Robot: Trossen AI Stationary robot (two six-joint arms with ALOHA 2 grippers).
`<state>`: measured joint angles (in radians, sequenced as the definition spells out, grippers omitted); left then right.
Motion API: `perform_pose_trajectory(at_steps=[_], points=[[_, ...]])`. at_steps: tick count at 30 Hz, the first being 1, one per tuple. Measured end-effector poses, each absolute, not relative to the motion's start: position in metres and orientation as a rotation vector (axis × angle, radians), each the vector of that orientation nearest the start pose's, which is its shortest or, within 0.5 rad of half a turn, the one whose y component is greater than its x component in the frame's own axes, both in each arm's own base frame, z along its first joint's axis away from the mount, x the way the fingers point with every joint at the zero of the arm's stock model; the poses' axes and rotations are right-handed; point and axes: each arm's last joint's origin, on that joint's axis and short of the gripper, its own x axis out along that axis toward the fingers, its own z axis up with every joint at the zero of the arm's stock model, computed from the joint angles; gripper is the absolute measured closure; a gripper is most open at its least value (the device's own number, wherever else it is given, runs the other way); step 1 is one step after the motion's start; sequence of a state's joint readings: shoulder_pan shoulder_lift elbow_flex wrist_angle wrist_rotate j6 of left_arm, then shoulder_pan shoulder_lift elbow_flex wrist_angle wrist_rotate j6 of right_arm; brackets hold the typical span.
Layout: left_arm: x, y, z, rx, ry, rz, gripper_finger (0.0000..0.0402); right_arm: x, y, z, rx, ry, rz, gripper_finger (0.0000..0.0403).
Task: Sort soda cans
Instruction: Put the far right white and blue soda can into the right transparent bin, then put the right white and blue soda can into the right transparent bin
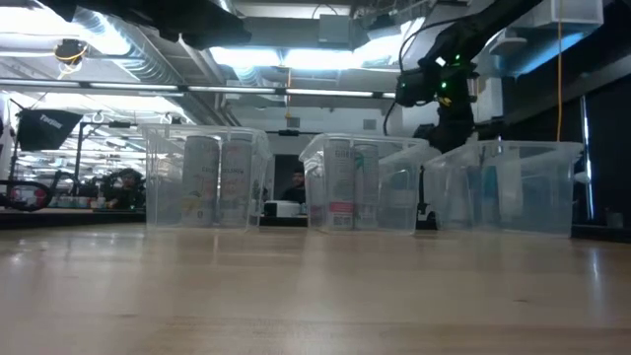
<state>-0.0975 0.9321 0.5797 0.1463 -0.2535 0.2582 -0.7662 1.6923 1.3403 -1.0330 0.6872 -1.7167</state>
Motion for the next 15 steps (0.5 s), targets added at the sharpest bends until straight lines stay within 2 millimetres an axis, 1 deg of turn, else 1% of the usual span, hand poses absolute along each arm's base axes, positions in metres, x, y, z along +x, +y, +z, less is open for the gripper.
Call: perform_pose_trajectory(at_steps=[5, 8, 11, 15], points=[[0.207, -0.013, 0.268, 0.295, 0.222, 0.128, 0.0150, 0.208, -0.226, 0.267, -1.054, 2.020, 0.299, 0.0134], [0.207, -0.013, 0.268, 0.293, 0.222, 0.129, 0.0150, 0.207, -0.215, 0.279, -1.058, 1.995, 0.241, 0.0134], [0.207, -0.013, 0.268, 0.293, 0.222, 0.128, 0.0150, 0.209, -0.198, 0.291, -1.073, 1.944, 0.185, 0.0135], [0.207, -0.013, 0.268, 0.282, 0.217, 0.130, 0.0150, 0.215, -0.167, 0.308, -1.143, 1.871, 0.134, 0.0135]])
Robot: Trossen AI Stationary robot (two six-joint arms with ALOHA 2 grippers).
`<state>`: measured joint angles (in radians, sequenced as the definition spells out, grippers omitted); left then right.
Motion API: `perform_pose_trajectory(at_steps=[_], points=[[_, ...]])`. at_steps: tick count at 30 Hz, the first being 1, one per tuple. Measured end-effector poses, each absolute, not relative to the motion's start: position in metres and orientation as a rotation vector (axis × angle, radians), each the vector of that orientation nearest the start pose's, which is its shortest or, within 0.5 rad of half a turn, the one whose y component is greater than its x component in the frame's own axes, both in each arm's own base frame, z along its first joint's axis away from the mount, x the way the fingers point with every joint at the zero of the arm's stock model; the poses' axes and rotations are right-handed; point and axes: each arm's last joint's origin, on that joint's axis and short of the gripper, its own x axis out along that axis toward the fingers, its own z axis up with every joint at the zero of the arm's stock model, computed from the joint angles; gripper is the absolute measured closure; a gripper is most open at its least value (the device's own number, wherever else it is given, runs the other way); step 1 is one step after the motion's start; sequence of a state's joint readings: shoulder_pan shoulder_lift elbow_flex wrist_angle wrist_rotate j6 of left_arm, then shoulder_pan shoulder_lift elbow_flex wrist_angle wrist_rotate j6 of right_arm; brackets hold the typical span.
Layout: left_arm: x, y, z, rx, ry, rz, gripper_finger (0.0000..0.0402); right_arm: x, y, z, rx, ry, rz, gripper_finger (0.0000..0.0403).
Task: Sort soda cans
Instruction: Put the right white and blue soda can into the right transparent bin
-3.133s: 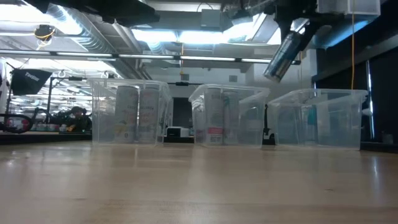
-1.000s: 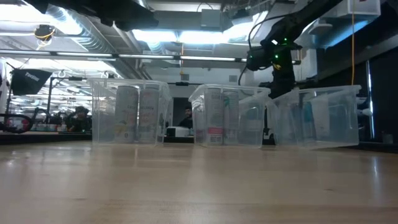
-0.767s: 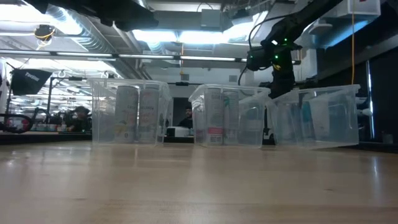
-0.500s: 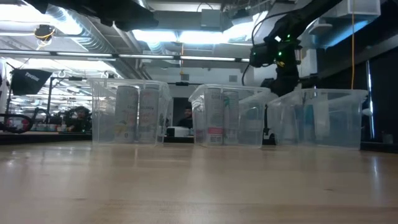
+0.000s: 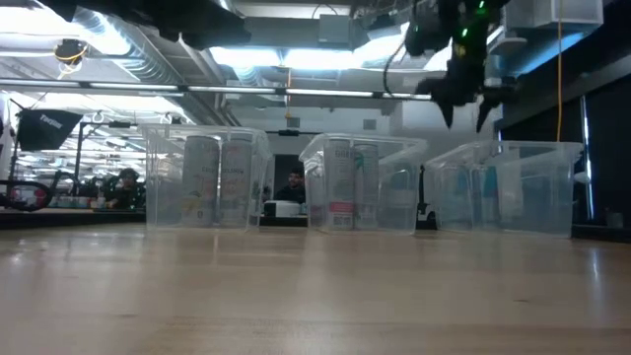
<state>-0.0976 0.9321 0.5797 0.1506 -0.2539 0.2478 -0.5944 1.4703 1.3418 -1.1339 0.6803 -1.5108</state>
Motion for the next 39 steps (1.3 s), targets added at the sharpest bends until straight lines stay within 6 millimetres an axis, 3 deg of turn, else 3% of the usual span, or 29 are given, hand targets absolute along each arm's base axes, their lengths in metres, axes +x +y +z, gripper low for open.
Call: perform_pose_trajectory(at_steps=[5, 9, 14, 20, 27, 32, 39], points=[[0.207, -0.013, 0.267, 0.198, 0.219, 0.138, 0.0150, 0.217, -0.121, 0.330, -1.156, 1.685, 0.034, 0.0135], [0.206, -0.013, 0.256, 0.067, 0.316, 0.153, 0.0150, 0.222, -0.078, 0.342, -1.153, 1.441, 0.082, 0.0135], [0.207, -0.015, 0.244, -0.064, 0.408, 0.174, 0.0150, 0.231, -0.026, 0.338, -1.264, 1.201, 0.166, 0.0135], [0.219, -0.026, 0.235, -0.082, 0.431, 0.141, 0.0151, 0.235, 0.019, 0.302, -1.367, 1.019, 0.272, 0.0135], [0.236, -0.043, 0.258, -0.011, 0.471, 0.131, 0.0175, 0.237, 0.055, 0.251, -1.399, 0.828, 0.300, 0.0135], [0.241, -0.055, 0.282, -0.007, 0.528, 0.127, 0.0187, 0.233, 0.069, 0.217, -1.393, 0.671, 0.273, 0.0135], [0.226, -0.079, 0.308, -0.154, 0.665, 0.111, 0.0185, 0.215, 0.079, 0.177, -1.309, 0.480, 0.213, 0.0135]])
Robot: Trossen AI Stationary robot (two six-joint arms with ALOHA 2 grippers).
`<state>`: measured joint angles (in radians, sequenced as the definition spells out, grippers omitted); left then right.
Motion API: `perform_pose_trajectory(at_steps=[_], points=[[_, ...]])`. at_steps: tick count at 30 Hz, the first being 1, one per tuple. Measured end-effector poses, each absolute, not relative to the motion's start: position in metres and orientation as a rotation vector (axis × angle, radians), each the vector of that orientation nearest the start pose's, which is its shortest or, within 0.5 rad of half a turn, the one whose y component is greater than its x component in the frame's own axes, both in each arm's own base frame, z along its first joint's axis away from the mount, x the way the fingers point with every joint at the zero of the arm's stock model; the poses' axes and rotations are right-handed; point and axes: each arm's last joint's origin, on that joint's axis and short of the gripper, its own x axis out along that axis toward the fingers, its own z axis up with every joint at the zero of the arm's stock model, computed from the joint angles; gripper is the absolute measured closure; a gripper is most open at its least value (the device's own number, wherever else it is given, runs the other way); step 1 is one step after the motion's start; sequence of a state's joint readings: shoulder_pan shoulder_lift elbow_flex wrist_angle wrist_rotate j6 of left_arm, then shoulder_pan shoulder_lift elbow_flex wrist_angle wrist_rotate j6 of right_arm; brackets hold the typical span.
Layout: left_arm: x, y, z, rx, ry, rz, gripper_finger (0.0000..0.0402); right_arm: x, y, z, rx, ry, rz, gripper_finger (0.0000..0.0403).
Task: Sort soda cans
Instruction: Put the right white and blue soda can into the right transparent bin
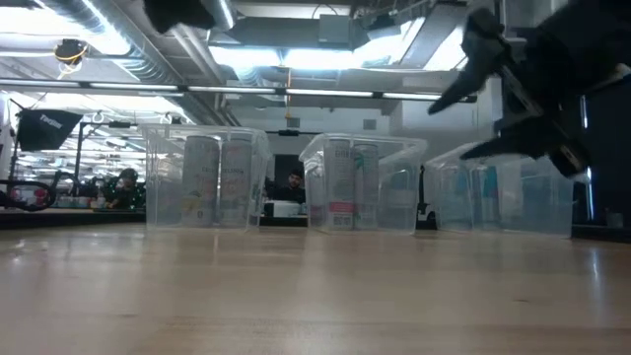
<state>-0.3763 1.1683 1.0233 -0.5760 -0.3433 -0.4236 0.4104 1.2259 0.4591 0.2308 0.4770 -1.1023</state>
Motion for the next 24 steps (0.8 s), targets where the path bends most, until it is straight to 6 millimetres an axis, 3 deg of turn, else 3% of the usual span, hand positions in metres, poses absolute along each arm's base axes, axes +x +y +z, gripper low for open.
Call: perform_pose_trajectory(at_steps=[7, 16, 20, 24], points=[[0.210, -0.125, 0.333, -0.293, 0.638, -0.057, 0.0196, 0.201, 0.080, 0.160, -1.221, 0.361, 0.164, 0.0135], [0.212, -0.192, 0.359, -0.190, 0.556, -0.172, 0.0211, 0.201, 0.080, 0.162, -1.171, 0.314, 0.131, 0.0135], [0.221, -0.221, 0.358, -0.067, 0.547, -0.215, 0.0210, 0.202, 0.081, 0.164, -1.136, 0.284, 0.131, 0.0135], [0.234, -0.238, 0.345, 0.085, 0.533, -0.249, 0.0210, 0.203, 0.081, 0.161, -1.124, 0.295, 0.144, 0.0135]])
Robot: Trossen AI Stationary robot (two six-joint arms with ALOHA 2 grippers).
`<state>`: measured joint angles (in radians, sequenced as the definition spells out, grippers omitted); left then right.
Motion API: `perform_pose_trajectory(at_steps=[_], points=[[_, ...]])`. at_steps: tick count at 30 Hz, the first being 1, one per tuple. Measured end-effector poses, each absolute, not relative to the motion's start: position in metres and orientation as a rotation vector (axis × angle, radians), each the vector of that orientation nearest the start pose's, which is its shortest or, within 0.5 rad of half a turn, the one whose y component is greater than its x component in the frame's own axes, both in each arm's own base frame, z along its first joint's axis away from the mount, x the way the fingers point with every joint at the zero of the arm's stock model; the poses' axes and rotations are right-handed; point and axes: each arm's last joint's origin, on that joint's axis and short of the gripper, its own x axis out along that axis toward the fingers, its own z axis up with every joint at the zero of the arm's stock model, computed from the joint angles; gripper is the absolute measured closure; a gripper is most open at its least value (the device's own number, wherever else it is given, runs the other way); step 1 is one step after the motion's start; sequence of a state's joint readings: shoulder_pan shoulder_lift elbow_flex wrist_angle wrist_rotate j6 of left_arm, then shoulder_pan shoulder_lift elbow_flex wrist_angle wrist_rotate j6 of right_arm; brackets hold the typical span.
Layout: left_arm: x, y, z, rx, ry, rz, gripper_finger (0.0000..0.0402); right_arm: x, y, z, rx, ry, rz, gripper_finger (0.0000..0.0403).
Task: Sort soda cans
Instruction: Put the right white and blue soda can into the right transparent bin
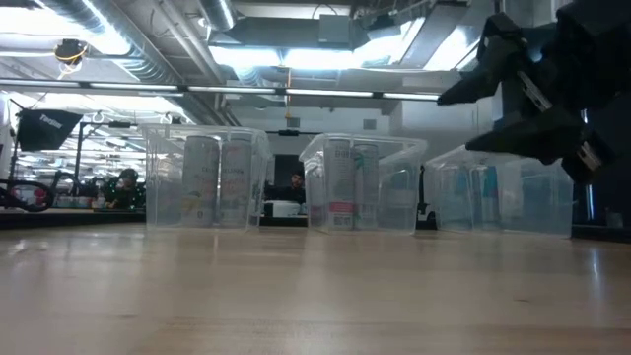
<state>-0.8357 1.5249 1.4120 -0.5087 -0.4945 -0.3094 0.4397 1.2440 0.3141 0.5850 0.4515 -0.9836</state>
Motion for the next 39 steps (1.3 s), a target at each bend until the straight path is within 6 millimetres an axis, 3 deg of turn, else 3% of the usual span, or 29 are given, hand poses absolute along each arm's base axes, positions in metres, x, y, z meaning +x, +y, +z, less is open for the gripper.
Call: perform_pose_trajectory(at_steps=[5, 12, 21, 25, 29, 39], points=[[0.260, -0.241, 0.327, 0.076, 0.537, -0.199, 0.0210, 0.205, 0.082, 0.152, -1.081, 0.341, 0.155, 0.0135], [0.289, -0.225, 0.315, 0.027, 0.546, -0.108, 0.0205, 0.209, 0.084, 0.137, -1.051, 0.397, 0.137, 0.0135], [0.296, -0.219, 0.318, -0.065, 0.601, -0.191, 0.0105, 0.218, 0.088, 0.124, -1.045, 0.404, 0.140, 0.0135], [0.284, -0.219, 0.321, -0.057, 0.719, -0.157, 0.0074, 0.224, 0.090, 0.121, -1.044, 0.417, 0.144, 0.0135], [0.262, -0.224, 0.329, -0.146, 0.888, -0.087, 0.0069, 0.228, 0.092, 0.118, -1.048, 0.426, 0.149, 0.0135], [0.192, -0.257, 0.321, -0.367, 1.158, 0.080, 0.0068, 0.229, 0.093, 0.115, -1.029, 0.432, 0.146, 0.0135]])
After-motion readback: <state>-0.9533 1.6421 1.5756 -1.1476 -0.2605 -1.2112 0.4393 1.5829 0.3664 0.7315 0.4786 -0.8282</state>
